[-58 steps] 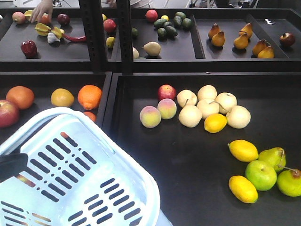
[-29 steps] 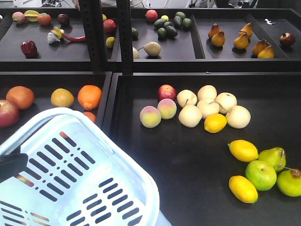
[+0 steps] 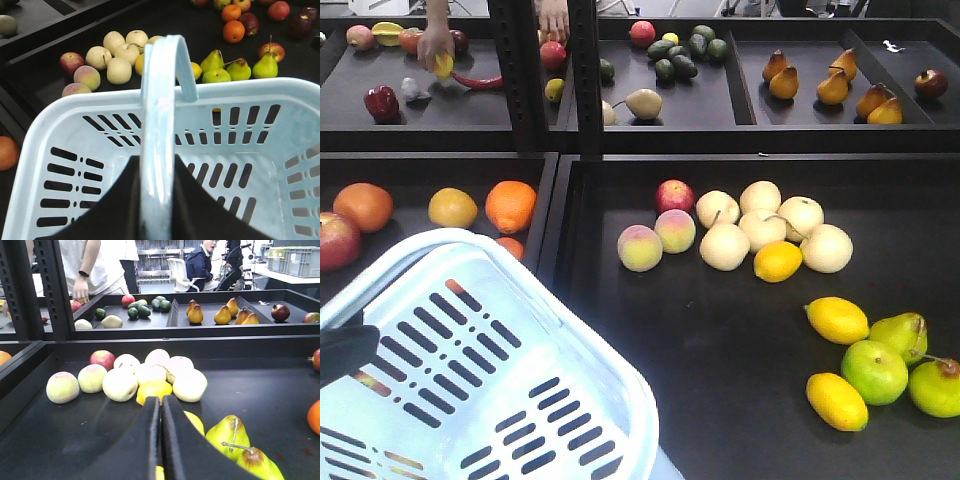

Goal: Pick three apples into basket with both arms
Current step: 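Hold the lifted basket in the left gripper near the robot, then drive the base away from the table carrying the basket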

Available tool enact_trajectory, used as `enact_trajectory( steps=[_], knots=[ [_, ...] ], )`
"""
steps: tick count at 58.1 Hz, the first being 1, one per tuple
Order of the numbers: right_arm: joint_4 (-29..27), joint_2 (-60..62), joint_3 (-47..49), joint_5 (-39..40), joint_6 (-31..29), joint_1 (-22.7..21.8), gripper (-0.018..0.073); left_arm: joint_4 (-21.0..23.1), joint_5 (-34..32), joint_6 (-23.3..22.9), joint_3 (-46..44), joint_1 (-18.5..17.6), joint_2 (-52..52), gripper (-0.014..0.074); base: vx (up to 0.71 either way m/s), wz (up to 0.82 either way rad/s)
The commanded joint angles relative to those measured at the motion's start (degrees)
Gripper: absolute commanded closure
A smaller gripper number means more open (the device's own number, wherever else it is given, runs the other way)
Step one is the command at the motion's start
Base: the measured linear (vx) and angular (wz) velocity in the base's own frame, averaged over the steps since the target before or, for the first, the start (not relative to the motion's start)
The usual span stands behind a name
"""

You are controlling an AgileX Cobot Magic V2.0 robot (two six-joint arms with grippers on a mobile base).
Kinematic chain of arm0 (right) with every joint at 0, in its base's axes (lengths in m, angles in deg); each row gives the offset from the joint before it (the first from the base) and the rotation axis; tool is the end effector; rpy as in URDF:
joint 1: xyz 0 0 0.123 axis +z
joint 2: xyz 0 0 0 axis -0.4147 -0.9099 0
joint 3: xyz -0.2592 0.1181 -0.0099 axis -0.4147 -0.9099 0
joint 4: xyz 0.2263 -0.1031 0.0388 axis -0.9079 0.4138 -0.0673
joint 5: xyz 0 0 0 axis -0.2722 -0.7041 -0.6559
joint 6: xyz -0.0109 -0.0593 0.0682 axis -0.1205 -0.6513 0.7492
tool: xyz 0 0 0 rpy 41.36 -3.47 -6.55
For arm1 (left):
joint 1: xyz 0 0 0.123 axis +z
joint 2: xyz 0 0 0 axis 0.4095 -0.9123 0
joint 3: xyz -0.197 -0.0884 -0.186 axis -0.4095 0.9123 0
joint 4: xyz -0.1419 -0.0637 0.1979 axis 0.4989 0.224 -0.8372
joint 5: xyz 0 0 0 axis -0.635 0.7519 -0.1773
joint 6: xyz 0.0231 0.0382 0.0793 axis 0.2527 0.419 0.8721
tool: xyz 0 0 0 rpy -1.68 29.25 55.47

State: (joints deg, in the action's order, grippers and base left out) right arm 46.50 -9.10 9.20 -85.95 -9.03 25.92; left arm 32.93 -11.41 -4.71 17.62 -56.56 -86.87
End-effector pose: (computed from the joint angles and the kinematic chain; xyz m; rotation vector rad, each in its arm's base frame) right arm 0.0566 0.0002 0.1909 -0.0262 1.6423 -0.0067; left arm 0.0856 -0.0736 0.3868 0.7608 1.9510 -0.4891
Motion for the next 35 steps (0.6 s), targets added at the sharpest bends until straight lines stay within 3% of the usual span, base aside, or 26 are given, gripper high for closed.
enact_trajectory(
  steps=[1, 35],
  knots=[
    [0.5, 0.6, -0.7, 4.1, -0.4, -0.3, 0.0564, 1.3, -5.2, -0.6, -1.5, -0.2, -0.1, 0.0602, 0.00, 0.00],
    [0.5, 0.6, -0.7, 4.1, -0.4, -0.3, 0.0564, 1.3, -5.2, -0.6, -1.5, -0.2, -0.1, 0.0602, -0.03, 0.05]
  ],
)
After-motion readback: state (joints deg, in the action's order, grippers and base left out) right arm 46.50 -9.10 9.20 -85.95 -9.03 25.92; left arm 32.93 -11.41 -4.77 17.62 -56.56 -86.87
